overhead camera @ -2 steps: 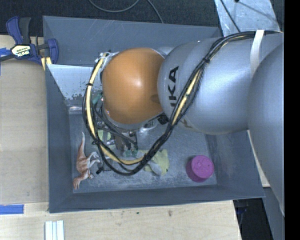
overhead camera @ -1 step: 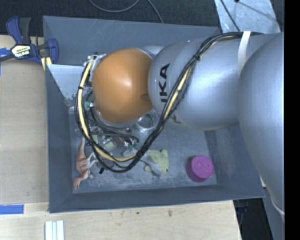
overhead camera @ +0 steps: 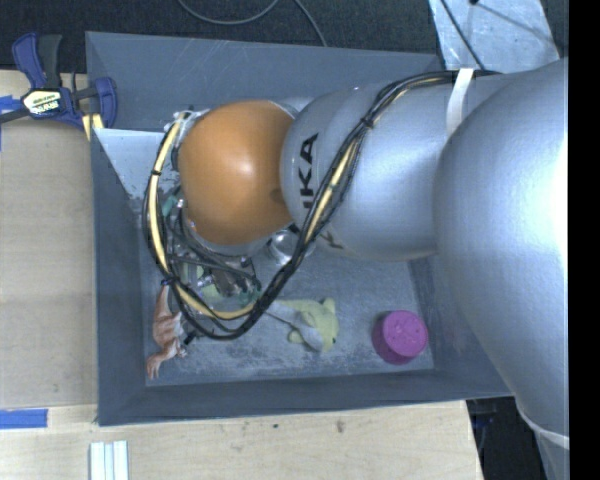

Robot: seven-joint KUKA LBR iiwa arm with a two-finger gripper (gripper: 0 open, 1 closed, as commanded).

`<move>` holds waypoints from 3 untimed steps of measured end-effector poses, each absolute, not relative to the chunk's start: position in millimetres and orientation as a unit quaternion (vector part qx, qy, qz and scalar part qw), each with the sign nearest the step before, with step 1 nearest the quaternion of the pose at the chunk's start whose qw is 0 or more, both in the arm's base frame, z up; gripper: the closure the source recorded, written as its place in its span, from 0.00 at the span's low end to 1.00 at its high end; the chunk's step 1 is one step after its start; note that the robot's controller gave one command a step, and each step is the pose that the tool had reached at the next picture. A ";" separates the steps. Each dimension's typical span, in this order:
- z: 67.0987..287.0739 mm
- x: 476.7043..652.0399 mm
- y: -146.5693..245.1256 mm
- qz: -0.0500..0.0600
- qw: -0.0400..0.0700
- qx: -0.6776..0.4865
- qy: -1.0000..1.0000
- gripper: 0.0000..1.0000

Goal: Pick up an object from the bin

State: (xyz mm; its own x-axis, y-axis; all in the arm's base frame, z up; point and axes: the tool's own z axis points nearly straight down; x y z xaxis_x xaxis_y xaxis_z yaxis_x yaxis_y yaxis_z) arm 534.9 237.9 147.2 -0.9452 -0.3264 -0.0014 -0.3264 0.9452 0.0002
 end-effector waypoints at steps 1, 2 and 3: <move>107.3 543.4 242.3 0.000 0.001 -0.147 0.989 0.00; 74.8 559.5 244.7 0.000 0.000 -0.435 0.900 1.00; 74.9 559.4 244.6 0.000 0.000 -0.435 0.900 1.00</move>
Offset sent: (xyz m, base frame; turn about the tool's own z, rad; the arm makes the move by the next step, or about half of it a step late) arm 0.0227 0.0058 -0.0772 -0.5714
